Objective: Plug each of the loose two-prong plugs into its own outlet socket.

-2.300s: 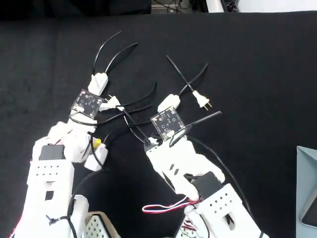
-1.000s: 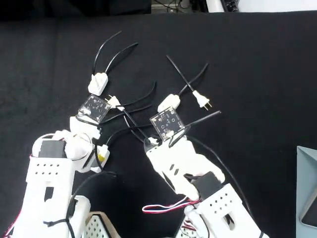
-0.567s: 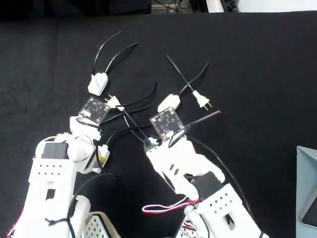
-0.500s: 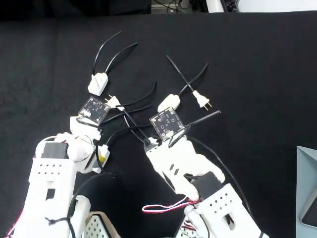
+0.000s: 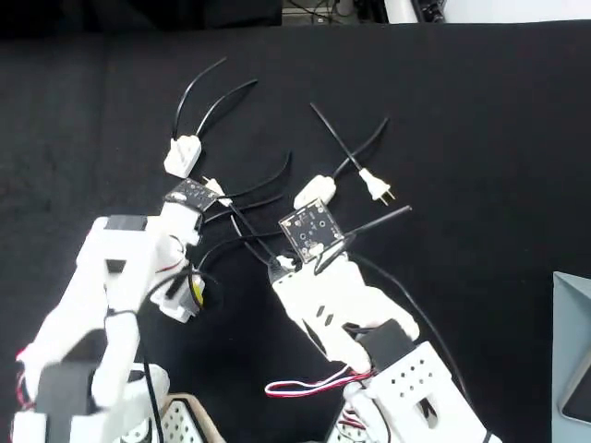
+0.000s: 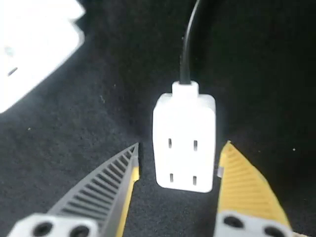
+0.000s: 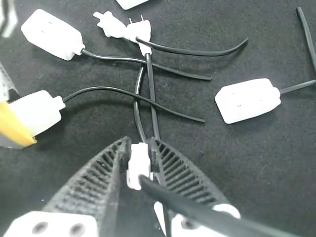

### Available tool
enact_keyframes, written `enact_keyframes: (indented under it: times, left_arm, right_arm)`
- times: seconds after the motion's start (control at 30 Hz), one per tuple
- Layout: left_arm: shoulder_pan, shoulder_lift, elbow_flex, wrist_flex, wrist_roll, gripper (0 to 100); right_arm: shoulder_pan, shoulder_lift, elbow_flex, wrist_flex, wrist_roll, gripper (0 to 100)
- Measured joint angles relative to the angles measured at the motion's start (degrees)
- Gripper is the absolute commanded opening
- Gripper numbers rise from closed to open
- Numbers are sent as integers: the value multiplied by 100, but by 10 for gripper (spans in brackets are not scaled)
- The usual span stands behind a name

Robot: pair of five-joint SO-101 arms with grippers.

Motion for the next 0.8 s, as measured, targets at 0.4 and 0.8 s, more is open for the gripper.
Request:
enact_keyframes:
  times: [0.4, 0.8]
  left_arm:
    - [598, 589, -422, -800, 396, 87]
    - [1240, 598, -404, -853, 607, 295]
  right_arm:
    - [0, 0, 0, 0, 0, 13]
    - [0, 0, 0, 0, 0, 13]
